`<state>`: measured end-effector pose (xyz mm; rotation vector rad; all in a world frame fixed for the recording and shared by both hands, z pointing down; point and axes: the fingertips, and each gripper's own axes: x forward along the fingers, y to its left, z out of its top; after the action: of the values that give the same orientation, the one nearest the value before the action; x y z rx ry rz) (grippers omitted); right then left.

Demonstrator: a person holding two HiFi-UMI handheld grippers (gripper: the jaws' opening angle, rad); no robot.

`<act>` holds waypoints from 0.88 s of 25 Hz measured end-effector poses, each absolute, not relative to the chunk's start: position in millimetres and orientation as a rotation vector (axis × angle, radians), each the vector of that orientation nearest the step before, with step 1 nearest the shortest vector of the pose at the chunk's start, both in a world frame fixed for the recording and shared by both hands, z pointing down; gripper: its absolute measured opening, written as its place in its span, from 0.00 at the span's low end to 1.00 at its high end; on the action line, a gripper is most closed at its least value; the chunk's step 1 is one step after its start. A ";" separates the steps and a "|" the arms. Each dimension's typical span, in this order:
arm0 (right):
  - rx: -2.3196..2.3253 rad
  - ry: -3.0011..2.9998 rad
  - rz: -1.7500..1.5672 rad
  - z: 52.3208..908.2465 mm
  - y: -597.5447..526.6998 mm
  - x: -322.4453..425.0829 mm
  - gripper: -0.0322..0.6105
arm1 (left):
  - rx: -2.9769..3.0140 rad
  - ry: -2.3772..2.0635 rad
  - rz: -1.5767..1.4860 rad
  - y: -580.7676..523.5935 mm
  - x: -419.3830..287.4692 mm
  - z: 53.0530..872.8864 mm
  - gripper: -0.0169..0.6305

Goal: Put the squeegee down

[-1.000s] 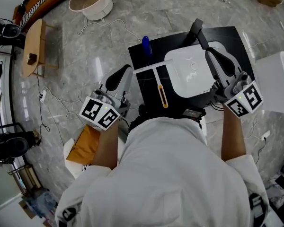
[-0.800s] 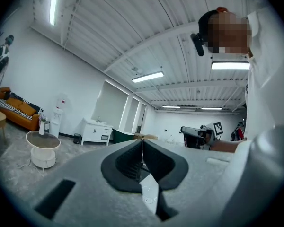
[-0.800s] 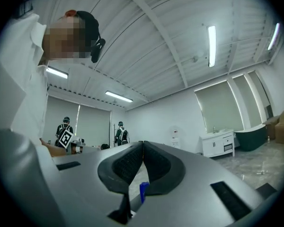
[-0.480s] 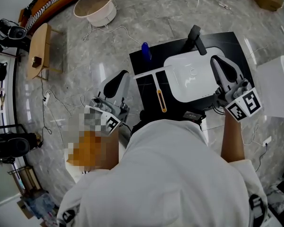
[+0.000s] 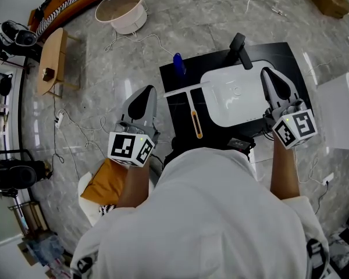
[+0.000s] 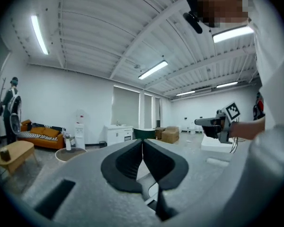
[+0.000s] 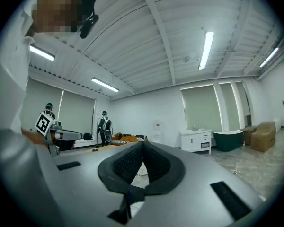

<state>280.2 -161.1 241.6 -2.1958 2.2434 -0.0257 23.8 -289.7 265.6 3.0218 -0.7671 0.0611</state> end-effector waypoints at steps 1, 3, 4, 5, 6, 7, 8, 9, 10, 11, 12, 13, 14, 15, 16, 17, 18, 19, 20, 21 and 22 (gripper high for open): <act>-2.220 2.222 -0.032 243.5 -159.1 283.5 0.07 | 3.017 -0.807 0.076 -290.5 22.1 267.8 0.05; -2.244 2.195 -0.038 246.4 -154.7 287.7 0.07 | 2.999 -0.862 0.089 -291.2 19.8 271.0 0.05; -2.245 2.192 -0.040 247.3 -152.8 289.0 0.07 | 2.989 -0.879 0.095 -291.2 19.9 272.2 0.05; -2.242 2.200 -0.040 248.1 -151.0 289.5 0.07 | 2.982 -0.888 0.103 -290.7 21.0 273.6 0.05; -2.236 2.220 -0.034 248.8 -149.3 289.1 0.07 | 2.978 -0.890 0.113 -289.8 22.9 275.3 0.05; -2.227 2.244 -0.021 249.1 -147.6 288.2 0.07 | 2.976 -0.887 0.125 -288.6 25.7 277.7 0.05; -2.214 2.265 -0.006 249.1 -145.5 287.3 0.07 | 2.973 -0.881 0.139 -287.4 29.2 281.0 0.05; -2.200 2.279 0.008 249.2 -143.2 287.4 0.07 | 2.965 -0.872 0.157 -286.5 33.2 285.3 0.05; -2.190 2.286 0.016 250.1 -140.5 289.3 0.07 | 2.953 -0.862 0.181 -285.7 37.8 290.8 0.05; -2.184 2.288 0.017 251.8 -137.5 293.1 0.07 | 2.936 -0.848 0.212 -284.7 43.4 297.3 0.05; -2.179 2.285 0.014 254.2 -134.2 298.3 0.07 | 2.917 -0.830 0.247 -283.2 49.6 304.4 0.05; -2.173 2.279 0.008 257.1 -130.3 304.1 0.07 | 2.899 -0.810 0.280 -281.1 55.5 311.0 0.05; -2.167 2.270 -0.001 260.6 -125.6 309.7 0.07 | 2.884 -0.794 0.307 -278.8 60.0 316.0 0.05; -2.165 2.258 -0.011 265.0 -120.5 315.2 0.07 | 2.875 -0.788 0.328 -276.7 62.9 319.4 0.05; -2.165 2.245 -0.023 269.9 -115.1 320.9 0.07 | 2.868 -0.789 0.347 -275.1 65.1 322.1 0.05; -2.168 2.234 -0.037 275.0 -110.2 326.9 0.07 | 2.860 -0.794 0.366 -274.3 67.2 324.9 0.05; -2.171 2.225 -0.049 279.7 -106.0 333.0 0.07 | 2.850 -0.800 0.384 -274.2 69.5 328.3 0.05; -2.173 2.218 -0.059 284.0 -102.3 338.7 0.07 | 2.837 -0.807 0.402 -274.4 71.8 332.2 0.05; -2.175 2.214 -0.068 287.9 -98.9 343.5 0.07 | 2.823 -0.813 0.421 -274.4 73.9 336.6 0.05; -2.176 2.210 -0.074 291.4 -95.6 347.6 0.07 | 2.809 -0.817 0.438 -274.1 76.0 341.2 0.05; -2.177 2.208 -0.078 294.5 -92.3 351.2 0.07 | 2.796 -0.819 0.453 -273.5 78.3 345.9 0.05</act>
<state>351.2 -92.3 294.5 -2.1770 2.2080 -0.0778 78.3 -273.5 345.9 2.7964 -0.8192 0.4533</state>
